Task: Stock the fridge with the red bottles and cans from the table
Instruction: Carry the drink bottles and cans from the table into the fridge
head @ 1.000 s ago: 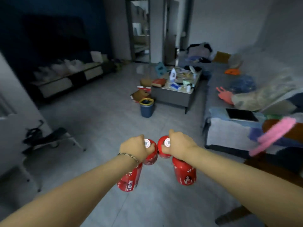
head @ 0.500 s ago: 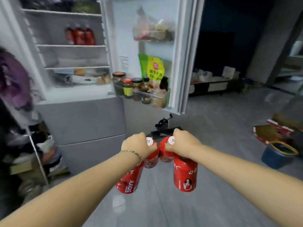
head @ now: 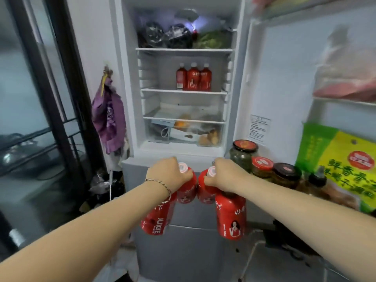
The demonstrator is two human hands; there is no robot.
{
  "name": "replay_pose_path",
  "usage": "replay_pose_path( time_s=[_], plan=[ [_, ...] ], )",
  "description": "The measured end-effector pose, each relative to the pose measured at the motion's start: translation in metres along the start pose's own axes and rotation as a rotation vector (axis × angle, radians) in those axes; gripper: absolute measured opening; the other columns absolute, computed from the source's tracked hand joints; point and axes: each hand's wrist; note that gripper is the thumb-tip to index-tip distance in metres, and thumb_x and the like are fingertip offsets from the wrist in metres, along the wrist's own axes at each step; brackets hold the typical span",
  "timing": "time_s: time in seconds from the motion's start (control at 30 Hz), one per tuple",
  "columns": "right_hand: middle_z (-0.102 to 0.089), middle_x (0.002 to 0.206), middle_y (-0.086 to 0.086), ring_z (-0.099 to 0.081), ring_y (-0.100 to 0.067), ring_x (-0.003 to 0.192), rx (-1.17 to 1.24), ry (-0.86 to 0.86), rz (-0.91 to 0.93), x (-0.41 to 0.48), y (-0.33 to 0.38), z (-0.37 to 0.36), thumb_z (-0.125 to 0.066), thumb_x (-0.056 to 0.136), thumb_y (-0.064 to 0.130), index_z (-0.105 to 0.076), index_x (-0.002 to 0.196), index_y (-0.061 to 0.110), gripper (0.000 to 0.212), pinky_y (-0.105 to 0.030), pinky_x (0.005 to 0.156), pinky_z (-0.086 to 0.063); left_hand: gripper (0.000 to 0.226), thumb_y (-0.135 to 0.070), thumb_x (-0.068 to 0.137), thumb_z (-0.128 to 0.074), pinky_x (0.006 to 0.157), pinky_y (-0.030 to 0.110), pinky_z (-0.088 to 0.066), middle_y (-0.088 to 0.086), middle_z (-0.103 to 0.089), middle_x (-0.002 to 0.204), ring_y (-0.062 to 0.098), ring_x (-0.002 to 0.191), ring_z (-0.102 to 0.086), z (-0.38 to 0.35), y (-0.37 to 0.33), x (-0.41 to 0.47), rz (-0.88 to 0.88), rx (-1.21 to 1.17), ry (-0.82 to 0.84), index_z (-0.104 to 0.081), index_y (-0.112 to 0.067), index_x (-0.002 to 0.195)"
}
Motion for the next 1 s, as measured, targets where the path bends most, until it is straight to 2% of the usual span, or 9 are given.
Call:
replay_pose_path(
  time_s=[0.1,0.27,0.47,0.57,0.63,0.77,0.83,0.9,1.0],
  plan=[
    [-0.062,0.109,-0.013,-0.057,-0.026,0.090,0.053,-0.035,0.028,0.067,0.015,0.009,-0.063,0.079,0.035,-0.055,0.110,0.008,0.042,-0.028,0.069,-0.042,0.036,-0.049,0.088,-0.048,0.068,0.028,-0.038,0.012,-0.061,0.096,0.030,0.089,-0.058,0.012,0.016,0.063,-0.018,0.037,-0.051,-0.044,-0.013,0.084],
    [-0.055,0.088,-0.006,-0.052,-0.023,0.075,0.088,-0.136,0.015,0.168,0.039,0.038,-0.064,0.079,0.036,-0.048,0.083,0.012,0.029,-0.027,0.052,-0.035,0.043,-0.051,0.090,-0.044,0.065,0.028,-0.039,0.005,-0.052,0.079,0.025,0.074,-0.050,0.035,0.043,0.174,-0.049,0.015,-0.109,-0.045,-0.012,0.072],
    [-0.052,0.086,-0.010,-0.047,-0.025,0.077,0.004,-0.293,-0.005,0.273,0.079,0.093,-0.060,0.085,0.036,-0.042,0.066,0.014,0.034,-0.031,0.052,-0.030,0.045,-0.052,0.091,-0.043,0.068,0.029,-0.038,0.014,-0.062,0.097,0.031,0.086,-0.057,0.077,0.057,0.306,-0.177,0.016,-0.272,-0.051,-0.008,0.093],
    [-0.049,0.089,-0.010,-0.045,-0.026,0.081,-0.006,-0.379,-0.015,0.315,0.093,0.129,-0.059,0.086,0.037,-0.046,0.080,0.010,0.030,-0.031,0.057,-0.031,0.050,-0.056,0.090,-0.043,0.069,0.031,-0.036,0.015,-0.063,0.104,0.034,0.096,-0.059,0.105,0.053,0.361,-0.247,0.034,-0.361,-0.052,-0.007,0.097],
    [-0.048,0.091,-0.010,-0.045,-0.026,0.083,-0.012,-0.444,-0.023,0.341,0.100,0.155,-0.060,0.086,0.037,-0.046,0.088,0.008,0.032,-0.029,0.063,-0.031,0.046,-0.056,0.090,-0.044,0.069,0.031,-0.035,0.015,-0.062,0.102,0.034,0.097,-0.058,0.123,0.047,0.396,-0.282,0.021,-0.390,-0.049,-0.010,0.089],
    [-0.048,0.082,-0.013,-0.045,-0.026,0.080,-0.095,-0.500,-0.019,0.382,0.110,0.189,-0.055,0.090,0.035,-0.041,0.062,0.011,0.039,-0.032,0.056,-0.029,0.044,-0.052,0.092,-0.042,0.070,0.032,-0.036,0.009,-0.055,0.087,0.030,0.088,-0.053,0.149,0.030,0.447,-0.332,0.061,-0.386,-0.042,-0.015,0.069],
    [-0.049,0.077,-0.013,-0.045,-0.027,0.080,-0.123,-0.496,-0.010,0.402,0.112,0.195,-0.053,0.091,0.034,-0.040,0.058,0.013,0.041,-0.033,0.052,-0.029,0.045,-0.049,0.094,-0.039,0.072,0.033,-0.037,0.008,-0.052,0.084,0.029,0.090,-0.054,0.150,0.021,0.468,-0.328,0.106,-0.365,-0.044,-0.015,0.066],
    [-0.051,0.080,-0.015,-0.046,-0.028,0.082,-0.170,-0.461,0.011,0.419,0.109,0.193,-0.049,0.093,0.032,-0.046,0.062,0.013,0.037,-0.030,0.058,-0.030,0.043,-0.047,0.096,-0.038,0.076,0.034,-0.038,0.010,-0.059,0.098,0.031,0.101,-0.056,0.144,0.012,0.484,-0.334,0.166,-0.335,-0.058,-0.011,0.084],
    [-0.056,0.084,-0.015,-0.053,-0.032,0.092,-0.212,-0.444,0.042,0.444,0.100,0.184,-0.049,0.092,0.032,-0.057,0.073,0.011,0.030,-0.028,0.068,-0.031,0.043,-0.047,0.096,-0.038,0.083,0.036,-0.041,0.012,-0.059,0.116,0.032,0.110,-0.054,0.131,0.003,0.503,-0.331,0.211,-0.278,-0.062,-0.013,0.106]
  ],
)
Point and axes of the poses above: each hand's wrist, its own x-axis towards the middle knuckle, its own z-axis out of the back of the hand, y = z × x
